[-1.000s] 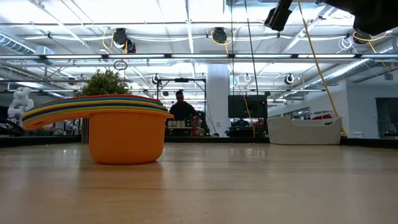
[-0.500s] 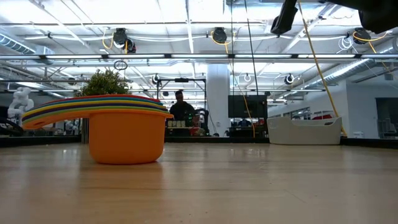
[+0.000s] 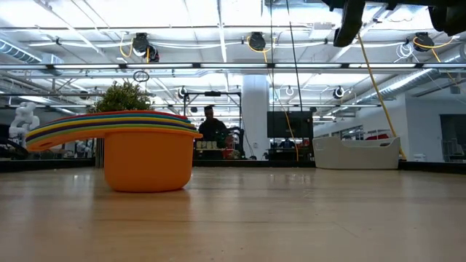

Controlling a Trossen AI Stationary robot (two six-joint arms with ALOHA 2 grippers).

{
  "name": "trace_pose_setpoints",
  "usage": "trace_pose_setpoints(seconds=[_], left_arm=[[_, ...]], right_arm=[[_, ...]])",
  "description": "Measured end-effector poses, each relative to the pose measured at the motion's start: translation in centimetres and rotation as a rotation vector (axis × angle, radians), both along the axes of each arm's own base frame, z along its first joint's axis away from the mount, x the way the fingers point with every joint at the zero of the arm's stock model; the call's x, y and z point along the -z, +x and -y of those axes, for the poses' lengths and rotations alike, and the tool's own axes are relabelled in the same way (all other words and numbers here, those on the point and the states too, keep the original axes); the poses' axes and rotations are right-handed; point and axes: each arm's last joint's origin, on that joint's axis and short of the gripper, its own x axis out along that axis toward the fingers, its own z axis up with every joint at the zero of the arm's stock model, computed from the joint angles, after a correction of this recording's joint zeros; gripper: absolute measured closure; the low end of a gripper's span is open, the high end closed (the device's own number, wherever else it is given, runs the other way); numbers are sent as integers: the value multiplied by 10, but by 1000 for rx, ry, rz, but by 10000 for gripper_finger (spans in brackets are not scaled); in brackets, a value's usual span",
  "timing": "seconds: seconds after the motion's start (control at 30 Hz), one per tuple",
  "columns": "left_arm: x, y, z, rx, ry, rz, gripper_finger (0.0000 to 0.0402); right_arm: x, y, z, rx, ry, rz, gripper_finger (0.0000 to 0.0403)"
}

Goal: Nest measuring cups in basket
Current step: Stack the light blue measuring cup on the red measuring cup

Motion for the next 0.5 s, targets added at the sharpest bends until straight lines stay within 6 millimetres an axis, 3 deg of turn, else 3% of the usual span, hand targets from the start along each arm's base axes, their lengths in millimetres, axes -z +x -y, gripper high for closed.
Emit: trace_pose_setpoints(seconds=[0.1, 0.3, 0.5], left_arm=[[12, -2, 1, -52, 154, -143, 156], [42, 5, 10, -44, 433, -371, 156], [48, 10, 11, -90, 612, -448, 156]], right_arm=[[0, 0, 1, -5, 157, 29, 403], [-13, -1, 12, -38, 300, 178, 403], [-9, 4, 22, -135, 487, 162, 403]])
